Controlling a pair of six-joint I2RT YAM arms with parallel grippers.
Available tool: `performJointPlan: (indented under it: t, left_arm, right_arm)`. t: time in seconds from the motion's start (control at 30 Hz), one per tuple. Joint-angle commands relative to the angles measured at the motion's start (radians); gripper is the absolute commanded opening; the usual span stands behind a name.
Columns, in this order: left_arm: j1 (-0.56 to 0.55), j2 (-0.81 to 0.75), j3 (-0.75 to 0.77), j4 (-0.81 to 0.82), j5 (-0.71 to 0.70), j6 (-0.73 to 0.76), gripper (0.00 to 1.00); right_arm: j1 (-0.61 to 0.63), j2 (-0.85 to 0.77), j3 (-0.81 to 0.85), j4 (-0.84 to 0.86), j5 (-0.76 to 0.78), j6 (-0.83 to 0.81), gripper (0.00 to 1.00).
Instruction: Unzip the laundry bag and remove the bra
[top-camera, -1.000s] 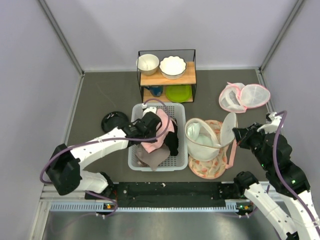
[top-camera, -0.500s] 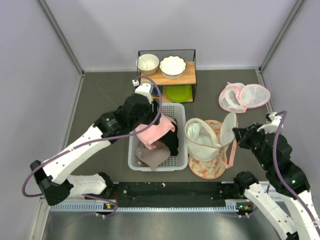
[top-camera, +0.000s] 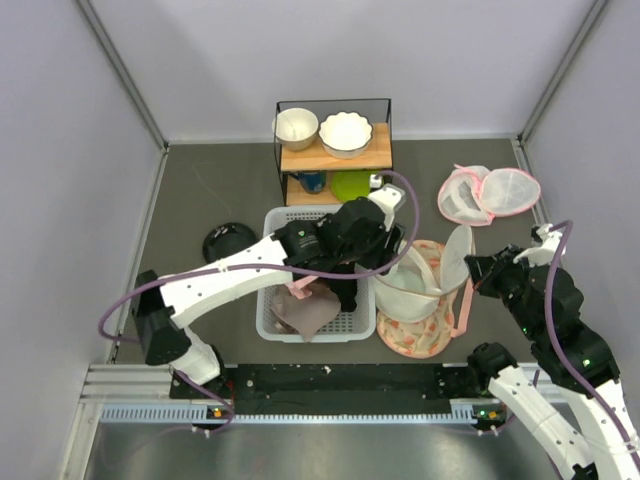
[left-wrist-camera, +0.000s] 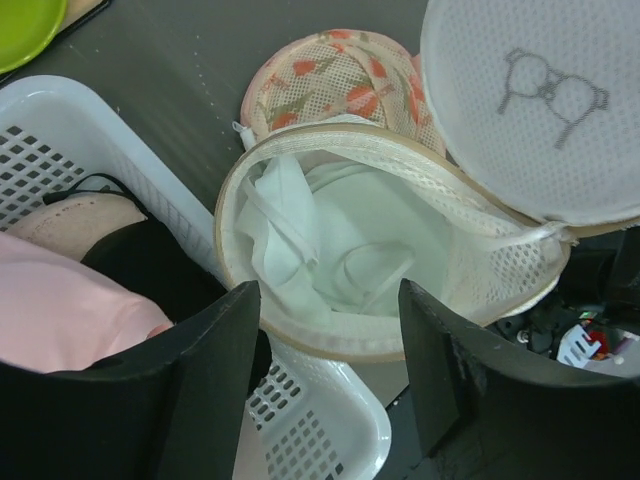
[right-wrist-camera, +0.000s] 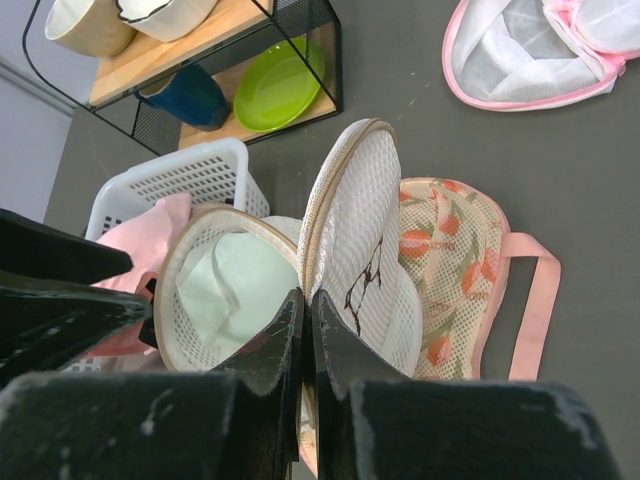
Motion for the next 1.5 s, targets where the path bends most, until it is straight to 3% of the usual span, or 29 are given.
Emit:
performJointPlan:
  t: [0.0,0.6,0.8,0.93,1.07,1.13,1.17,1.2,1.23,1.3,1.47]
  left_arm:
    - [-0.017,0.068,0.084,-0.025,-0.062,0.035,0.64]
    - [-0.044,0.221,0.116,-0.045,-0.075,0.063,0.68]
    - [-0.057,0.252,0.120,-0.057,-0.136,0.071,0.90]
    - [-0.079,0.293,0.142,-0.075,-0.203,0.092,0.92]
    - [-0.080,0.344,0.162,-0.083,-0.141,0.072,0.75]
    - [-0.080,0.350,0.167,-0.085,-0.122,0.058,0.60]
    - [-0.080,0.345,0.173,-0.086,-0.119,0.057,0.51]
    - [-0.080,0.339,0.174,-0.086,-0.118,0.057,0.29]
    - [-0.082,0.330,0.180,-0.086,-0.119,0.055,0.16]
    - [-0.082,0.298,0.199,-0.091,-0.122,0.057,0.00]
    - [-0.079,0.173,0.234,-0.071,-0.053,0.069,0.00]
  right_arm:
    - [0.011,0.001,0.042,0.037,0.005,-0.006,0.00]
    - [0.013,-0.002,0.034,0.037,0.010,-0.001,0.00]
    - [0.011,-0.003,0.031,0.036,0.005,0.002,0.00]
    - [0.011,-0.005,0.029,0.036,0.004,0.003,0.00]
    - [0.013,-0.003,0.034,0.037,0.002,0.002,0.00]
    - [0.011,-0.008,0.040,0.034,0.005,0.002,0.00]
    - [0.012,-0.011,0.040,0.034,0.005,0.002,0.00]
    - [0.013,-0.011,0.040,0.031,0.008,0.000,0.00]
    - [0.013,-0.011,0.038,0.031,0.008,0.002,0.00]
    - [0.013,-0.009,0.038,0.031,0.008,0.000,0.00]
    - [0.011,-0.011,0.034,0.031,0.007,0.002,0.00]
